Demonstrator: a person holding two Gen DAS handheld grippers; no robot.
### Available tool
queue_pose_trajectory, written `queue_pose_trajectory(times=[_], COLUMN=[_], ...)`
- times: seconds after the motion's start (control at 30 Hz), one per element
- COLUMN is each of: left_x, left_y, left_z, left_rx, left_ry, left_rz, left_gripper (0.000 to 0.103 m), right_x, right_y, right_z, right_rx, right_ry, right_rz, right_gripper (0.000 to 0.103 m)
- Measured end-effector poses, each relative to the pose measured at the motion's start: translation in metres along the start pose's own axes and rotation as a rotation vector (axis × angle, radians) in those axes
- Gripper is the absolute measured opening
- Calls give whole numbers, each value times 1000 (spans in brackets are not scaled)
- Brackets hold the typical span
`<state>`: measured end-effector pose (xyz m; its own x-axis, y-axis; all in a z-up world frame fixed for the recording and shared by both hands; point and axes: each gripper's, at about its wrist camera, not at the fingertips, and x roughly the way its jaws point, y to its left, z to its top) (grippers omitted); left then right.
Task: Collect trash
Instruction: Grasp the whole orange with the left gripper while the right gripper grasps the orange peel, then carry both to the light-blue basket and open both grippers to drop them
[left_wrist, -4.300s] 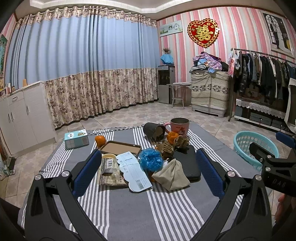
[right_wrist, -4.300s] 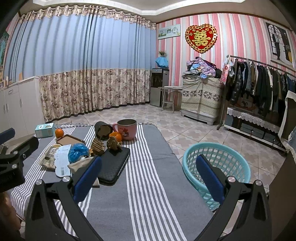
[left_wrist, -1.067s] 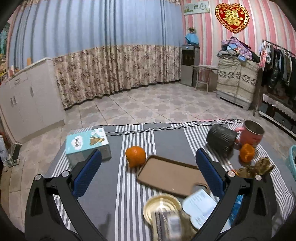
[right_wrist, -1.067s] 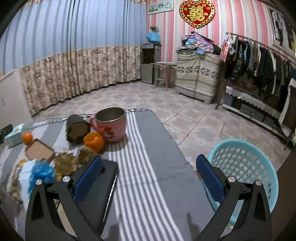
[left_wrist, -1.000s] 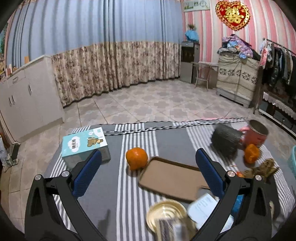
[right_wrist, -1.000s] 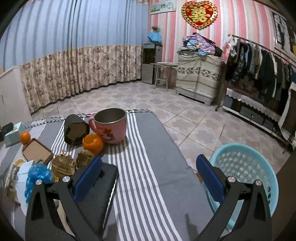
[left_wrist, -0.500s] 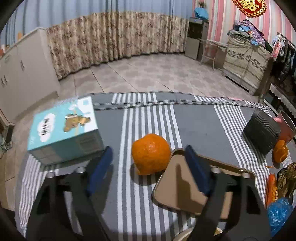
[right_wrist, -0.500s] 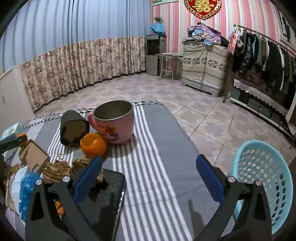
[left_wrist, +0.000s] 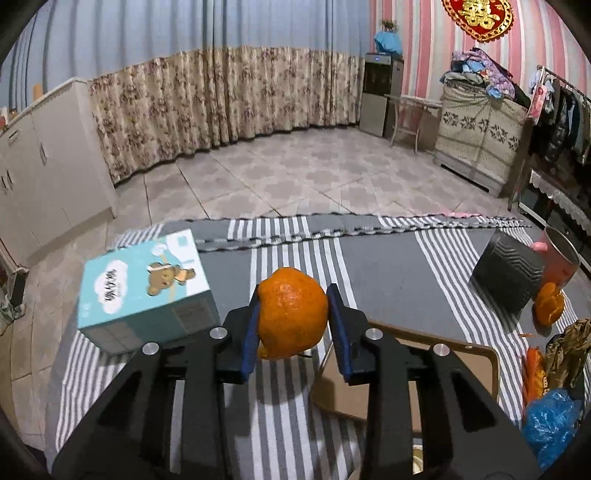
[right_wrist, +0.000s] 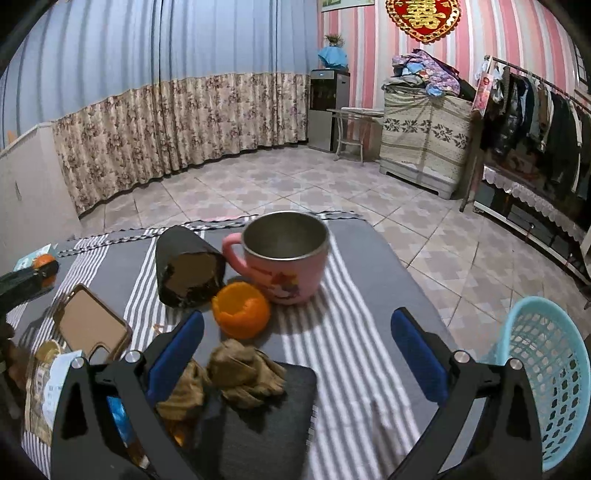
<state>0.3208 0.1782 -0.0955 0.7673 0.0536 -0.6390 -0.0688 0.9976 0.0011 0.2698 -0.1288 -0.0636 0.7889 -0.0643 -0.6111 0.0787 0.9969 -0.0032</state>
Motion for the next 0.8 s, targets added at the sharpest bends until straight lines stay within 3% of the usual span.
queue_pose_trajectory(times=[0.1,0.27,0.5,0.57,0.67,0.8], left_x=[-5,-7,-7,-9,-10,-16], left_y=[5,15,14,10,7,1], left_z=[-1,0,0,-1,-3,-2], left_rx=[-6,-34,-31,-10,1,10], left_ry=[-11,-22,-28,-34,-37,-35], left_rz=[-8,-8,-25,-24,-22,0], left_gripper=[32,32,32,32,32,32], right_x=[13,45,75,77,74,53], right_y=[15,35,38,38,41,30], right_z=[2,4,4,5,6,7], right_rx=[-17,-32,11,22,12,21], right_ry=[36,135,250,255,236,187], right_rz=[7,-10,2,26,28,59], right_gripper=[97,76,56,42,34,33])
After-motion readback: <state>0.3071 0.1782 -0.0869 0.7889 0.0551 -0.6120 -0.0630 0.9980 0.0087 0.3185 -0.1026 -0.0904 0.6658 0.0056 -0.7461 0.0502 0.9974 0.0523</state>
